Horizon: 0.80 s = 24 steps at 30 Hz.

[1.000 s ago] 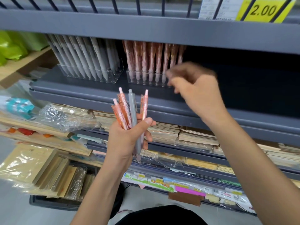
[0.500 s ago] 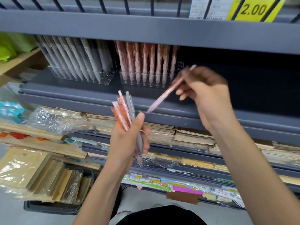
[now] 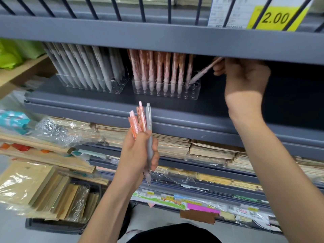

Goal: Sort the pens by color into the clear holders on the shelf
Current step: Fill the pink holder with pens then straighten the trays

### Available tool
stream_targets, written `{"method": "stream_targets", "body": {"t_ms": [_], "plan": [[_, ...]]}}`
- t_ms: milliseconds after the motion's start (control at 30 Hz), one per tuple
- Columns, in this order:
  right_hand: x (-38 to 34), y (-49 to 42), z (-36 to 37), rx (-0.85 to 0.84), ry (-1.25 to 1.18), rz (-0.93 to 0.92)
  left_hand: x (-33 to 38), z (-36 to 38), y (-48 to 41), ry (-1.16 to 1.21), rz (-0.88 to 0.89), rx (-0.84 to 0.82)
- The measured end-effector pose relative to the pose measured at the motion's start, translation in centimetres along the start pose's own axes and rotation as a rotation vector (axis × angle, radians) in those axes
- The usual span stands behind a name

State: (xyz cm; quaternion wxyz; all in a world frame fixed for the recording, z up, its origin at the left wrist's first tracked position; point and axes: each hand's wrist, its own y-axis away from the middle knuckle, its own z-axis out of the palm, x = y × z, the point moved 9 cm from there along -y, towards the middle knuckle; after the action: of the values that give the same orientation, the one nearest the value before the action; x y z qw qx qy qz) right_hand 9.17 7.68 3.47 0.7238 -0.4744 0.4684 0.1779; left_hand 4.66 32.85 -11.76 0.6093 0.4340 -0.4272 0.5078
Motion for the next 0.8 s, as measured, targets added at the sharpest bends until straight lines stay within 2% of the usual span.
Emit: {"method": "stream_targets", "body": {"t_ms": [167,400,633,800], "plan": [[0.9,-0.1,3.4,-0.189,0.323,-0.025,0.2,-0.3,0.2,0.027,-0.027,-0.016],[1.8,-0.8,6.0,-0.344,0.48,-0.022,0.8,-0.6,0.6,-0.022,0.037,-0.067],[2.4,-0.9,5.1,-0.243,0.409,0.04,1.2,-0.2,0.7,-0.016,0.075,-0.108],[1.6,-0.1,3.9,-0.183,0.345,-0.004,1.3,0.3,0.6,0.011,0.091,-0.133]]}}
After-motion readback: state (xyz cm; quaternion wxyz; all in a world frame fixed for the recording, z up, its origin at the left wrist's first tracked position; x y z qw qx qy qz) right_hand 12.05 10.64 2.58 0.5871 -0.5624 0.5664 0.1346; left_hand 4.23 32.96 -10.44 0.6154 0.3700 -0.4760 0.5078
